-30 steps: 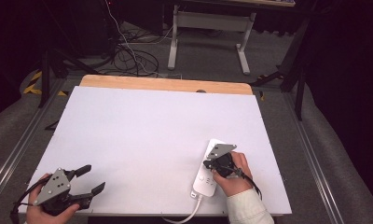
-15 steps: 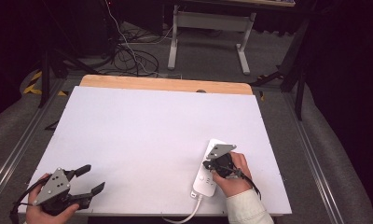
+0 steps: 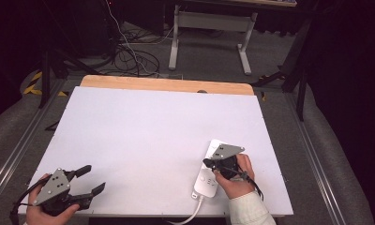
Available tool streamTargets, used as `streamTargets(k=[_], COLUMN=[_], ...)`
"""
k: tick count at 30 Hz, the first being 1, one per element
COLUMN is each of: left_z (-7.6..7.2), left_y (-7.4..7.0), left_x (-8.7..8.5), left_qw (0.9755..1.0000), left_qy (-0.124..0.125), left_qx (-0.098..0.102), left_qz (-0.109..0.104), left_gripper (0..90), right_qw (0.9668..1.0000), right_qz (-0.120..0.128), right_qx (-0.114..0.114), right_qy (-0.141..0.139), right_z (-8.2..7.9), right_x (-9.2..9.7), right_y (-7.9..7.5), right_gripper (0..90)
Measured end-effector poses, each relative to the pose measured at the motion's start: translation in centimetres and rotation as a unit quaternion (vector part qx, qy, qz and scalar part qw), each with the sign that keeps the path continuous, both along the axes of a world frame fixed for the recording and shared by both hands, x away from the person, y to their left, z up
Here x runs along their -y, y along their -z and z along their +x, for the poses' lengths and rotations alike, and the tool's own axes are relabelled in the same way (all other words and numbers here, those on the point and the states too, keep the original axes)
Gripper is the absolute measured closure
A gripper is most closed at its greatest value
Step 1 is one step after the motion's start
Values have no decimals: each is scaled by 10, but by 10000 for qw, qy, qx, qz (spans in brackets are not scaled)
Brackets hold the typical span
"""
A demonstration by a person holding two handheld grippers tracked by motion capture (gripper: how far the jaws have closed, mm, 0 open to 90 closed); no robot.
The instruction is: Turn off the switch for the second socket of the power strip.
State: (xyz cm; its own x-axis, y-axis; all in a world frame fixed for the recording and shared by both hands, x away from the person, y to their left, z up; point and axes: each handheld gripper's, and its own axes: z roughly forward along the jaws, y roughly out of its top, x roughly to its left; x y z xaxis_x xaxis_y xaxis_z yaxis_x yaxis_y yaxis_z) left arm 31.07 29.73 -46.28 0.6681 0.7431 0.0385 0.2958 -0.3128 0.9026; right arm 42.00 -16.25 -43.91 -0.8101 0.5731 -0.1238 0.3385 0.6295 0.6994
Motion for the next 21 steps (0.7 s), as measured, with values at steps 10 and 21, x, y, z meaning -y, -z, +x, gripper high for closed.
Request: streamTargets(k=[10,21], left_z=[0,0], left_y=[0,0], left_x=[0,0], left_qw=[10000,10000], left_qy=[-19,-2], left_qx=[-19,1], left_qz=[-29,-16], left_gripper=[262,261], right_qw=[9990,9984], right_qz=[398,468], right_qx=[190,287], right_qy=[-60,-162], right_z=[-7,-12], right_x=[9,8], right_y=[-16,-21], right_gripper=[900,868])
